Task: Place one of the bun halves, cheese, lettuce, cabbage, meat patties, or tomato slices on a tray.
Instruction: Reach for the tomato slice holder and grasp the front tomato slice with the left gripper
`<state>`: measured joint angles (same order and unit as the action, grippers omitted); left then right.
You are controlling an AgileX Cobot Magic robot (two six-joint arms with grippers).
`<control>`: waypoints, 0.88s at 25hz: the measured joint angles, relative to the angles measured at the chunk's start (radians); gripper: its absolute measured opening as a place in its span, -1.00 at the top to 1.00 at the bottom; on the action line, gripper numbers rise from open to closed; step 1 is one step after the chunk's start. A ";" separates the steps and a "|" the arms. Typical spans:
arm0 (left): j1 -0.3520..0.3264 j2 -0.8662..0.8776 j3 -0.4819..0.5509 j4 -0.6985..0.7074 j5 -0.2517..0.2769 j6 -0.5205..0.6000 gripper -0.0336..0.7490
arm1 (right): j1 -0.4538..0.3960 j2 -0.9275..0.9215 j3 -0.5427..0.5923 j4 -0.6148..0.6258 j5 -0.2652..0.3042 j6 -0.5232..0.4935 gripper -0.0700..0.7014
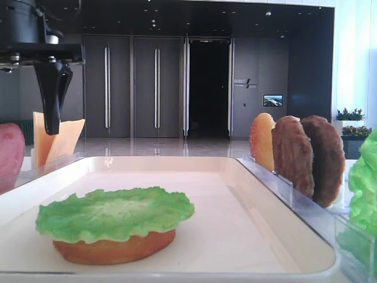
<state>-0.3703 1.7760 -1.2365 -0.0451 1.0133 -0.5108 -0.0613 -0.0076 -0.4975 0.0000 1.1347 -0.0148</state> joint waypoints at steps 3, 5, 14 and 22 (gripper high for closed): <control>0.000 0.005 0.000 0.000 0.001 0.002 -0.53 | 0.000 0.000 0.000 0.000 0.000 0.000 -0.43; 0.000 0.005 0.000 0.002 0.001 0.002 -0.53 | 0.000 0.000 0.000 0.000 0.000 0.000 -0.43; 0.000 0.014 -0.001 0.021 0.005 0.002 -0.38 | 0.000 0.000 0.000 0.000 0.000 0.000 -0.43; 0.000 0.014 -0.001 0.037 0.005 0.005 -0.07 | 0.000 0.000 0.000 0.000 0.000 0.000 -0.43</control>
<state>-0.3703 1.7898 -1.2375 -0.0083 1.0183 -0.5060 -0.0613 -0.0076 -0.4975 0.0000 1.1347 -0.0148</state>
